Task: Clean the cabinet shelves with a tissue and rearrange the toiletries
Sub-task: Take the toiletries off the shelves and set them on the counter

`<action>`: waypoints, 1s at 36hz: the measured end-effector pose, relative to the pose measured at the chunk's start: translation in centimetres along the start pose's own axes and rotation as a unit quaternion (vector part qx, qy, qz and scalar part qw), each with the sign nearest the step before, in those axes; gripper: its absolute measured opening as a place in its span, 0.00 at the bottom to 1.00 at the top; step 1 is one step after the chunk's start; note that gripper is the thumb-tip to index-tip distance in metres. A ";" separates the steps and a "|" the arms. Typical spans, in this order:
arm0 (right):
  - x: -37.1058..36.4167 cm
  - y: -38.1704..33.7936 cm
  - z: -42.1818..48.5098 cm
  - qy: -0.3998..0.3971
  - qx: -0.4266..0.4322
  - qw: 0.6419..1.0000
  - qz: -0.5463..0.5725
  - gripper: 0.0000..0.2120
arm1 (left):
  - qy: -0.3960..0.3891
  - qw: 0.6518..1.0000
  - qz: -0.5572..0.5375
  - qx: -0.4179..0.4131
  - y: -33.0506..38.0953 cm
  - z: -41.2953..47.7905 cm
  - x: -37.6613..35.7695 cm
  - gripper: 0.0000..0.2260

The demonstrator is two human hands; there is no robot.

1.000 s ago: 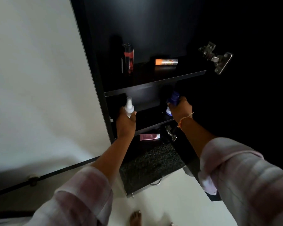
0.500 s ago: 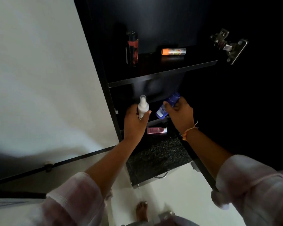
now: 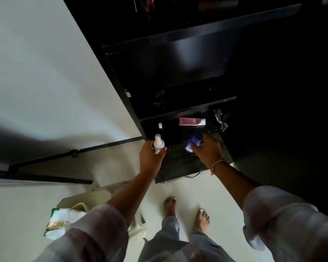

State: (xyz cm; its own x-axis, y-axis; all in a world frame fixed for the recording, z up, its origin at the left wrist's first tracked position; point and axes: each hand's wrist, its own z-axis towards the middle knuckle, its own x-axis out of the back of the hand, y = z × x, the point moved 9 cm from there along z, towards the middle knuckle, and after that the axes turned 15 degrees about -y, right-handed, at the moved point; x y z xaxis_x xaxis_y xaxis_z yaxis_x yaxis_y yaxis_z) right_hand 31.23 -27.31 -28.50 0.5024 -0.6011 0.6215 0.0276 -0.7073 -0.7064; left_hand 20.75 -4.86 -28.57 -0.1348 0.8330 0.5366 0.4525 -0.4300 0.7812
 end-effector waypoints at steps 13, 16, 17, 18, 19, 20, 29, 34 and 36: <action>-7.1 0.1 5.5 -0.060 0.036 0.997 -0.022 0.16 | 0.031 0.998 -0.011 0.054 -4.6 3.1 -2.5 0.11; -8.0 -0.5 6.1 -0.070 0.053 0.996 -0.021 0.17 | 0.037 0.998 -0.013 0.055 -4.9 3.4 -2.9 0.10; -8.2 -0.6 6.2 -0.073 0.057 0.995 -0.022 0.16 | 0.039 0.998 -0.014 0.055 -5.0 3.5 -2.9 0.10; -8.4 -0.8 6.3 -0.077 0.059 0.995 -0.025 0.16 | 0.042 0.998 -0.013 0.054 -5.1 3.5 -2.9 0.10; -8.6 -1.0 6.5 -0.082 0.060 0.994 -0.029 0.16 | 0.045 0.997 -0.012 0.055 -5.3 3.6 -2.9 0.10; -8.7 -1.1 6.6 -0.086 0.061 0.994 -0.030 0.16 | 0.048 0.997 -0.012 0.054 -5.4 3.6 -2.9 0.09; -9.7 -1.2 7.4 -0.083 0.063 0.994 -0.040 0.15 | 0.033 0.998 -0.025 0.043 -5.7 3.8 -2.6 0.05; -10.4 -0.9 7.3 -0.092 0.060 0.993 -0.037 0.17 | 0.001 0.999 -0.006 0.040 -5.9 4.0 -2.3 0.06; -10.5 -0.8 7.2 -0.088 0.062 0.993 -0.040 0.17 | -0.022 0.999 0.006 0.043 -6.3 4.1 -2.3 0.06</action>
State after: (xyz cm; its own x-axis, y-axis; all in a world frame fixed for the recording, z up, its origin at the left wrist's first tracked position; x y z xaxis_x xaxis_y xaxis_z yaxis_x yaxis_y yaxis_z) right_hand 32.15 -17.74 -36.85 0.6371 -0.4630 0.6163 0.1738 -0.6926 -0.7001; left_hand 21.79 -2.65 -36.08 -0.0917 0.8433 0.5296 0.5285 -0.4096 0.7436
